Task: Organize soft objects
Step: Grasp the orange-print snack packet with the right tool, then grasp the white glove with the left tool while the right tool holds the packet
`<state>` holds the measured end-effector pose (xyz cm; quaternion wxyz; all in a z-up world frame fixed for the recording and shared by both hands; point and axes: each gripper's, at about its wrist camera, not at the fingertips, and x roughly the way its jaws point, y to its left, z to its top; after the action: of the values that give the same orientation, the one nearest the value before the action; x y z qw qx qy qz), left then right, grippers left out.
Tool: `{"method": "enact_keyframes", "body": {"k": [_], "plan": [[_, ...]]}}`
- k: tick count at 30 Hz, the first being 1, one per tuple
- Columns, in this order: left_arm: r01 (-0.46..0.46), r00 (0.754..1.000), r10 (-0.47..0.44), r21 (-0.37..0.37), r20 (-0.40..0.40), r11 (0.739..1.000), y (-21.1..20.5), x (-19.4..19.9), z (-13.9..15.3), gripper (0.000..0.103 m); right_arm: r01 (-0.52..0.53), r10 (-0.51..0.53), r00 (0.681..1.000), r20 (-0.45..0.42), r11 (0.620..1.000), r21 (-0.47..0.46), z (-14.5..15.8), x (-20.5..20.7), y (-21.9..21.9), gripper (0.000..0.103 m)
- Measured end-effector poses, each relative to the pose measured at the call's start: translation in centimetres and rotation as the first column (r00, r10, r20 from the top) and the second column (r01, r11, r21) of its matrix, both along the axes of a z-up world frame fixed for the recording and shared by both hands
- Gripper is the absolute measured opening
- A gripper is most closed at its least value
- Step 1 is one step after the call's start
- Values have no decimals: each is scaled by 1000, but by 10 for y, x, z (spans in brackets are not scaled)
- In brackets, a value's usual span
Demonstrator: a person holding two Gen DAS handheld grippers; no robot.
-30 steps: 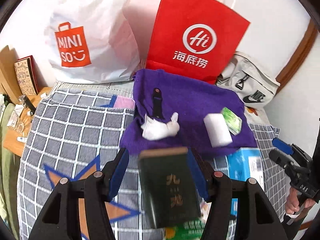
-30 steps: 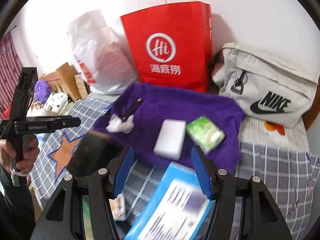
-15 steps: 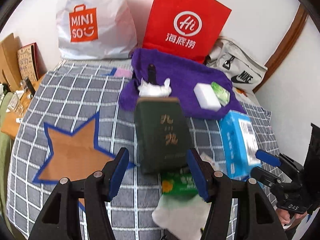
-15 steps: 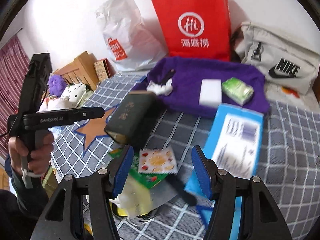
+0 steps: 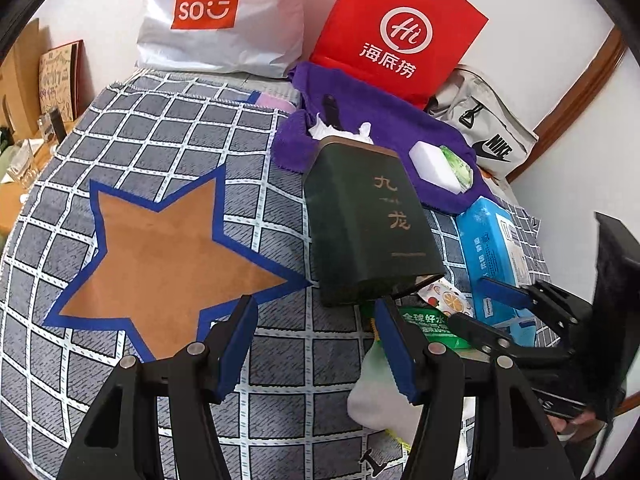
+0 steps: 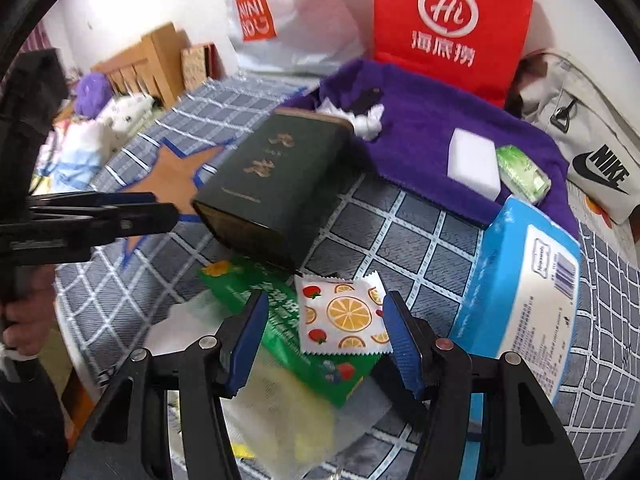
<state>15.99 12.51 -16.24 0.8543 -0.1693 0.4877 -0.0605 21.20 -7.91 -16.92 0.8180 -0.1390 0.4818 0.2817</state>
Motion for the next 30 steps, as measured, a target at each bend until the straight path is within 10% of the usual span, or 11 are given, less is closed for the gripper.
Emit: {"method": "enact_keyframes", "body": {"k": [9, 11, 17, 30], "plan": [[8, 1000, -8, -33, 4, 999, 3, -1, -4, 58, 8, -11, 997, -81, 999, -46, -25, 8, 3, 56], [10, 1000, -10, -28, 8, 1000, 3, -2, -3, 58, -2, 1, 994, -112, 1000, -14, -25, 9, 2, 29], [-2, 1000, 2, -8, 4, 1000, 4, -7, -1, 58, 7, -5, 997, -83, 1000, 18, -14, 5, -8, 10], [19, 1000, -20, 47, 12, 999, -19, -30, 13, 58, 41, -50, 998, 38, 979, 202, 46, -35, -59, 2]]}}
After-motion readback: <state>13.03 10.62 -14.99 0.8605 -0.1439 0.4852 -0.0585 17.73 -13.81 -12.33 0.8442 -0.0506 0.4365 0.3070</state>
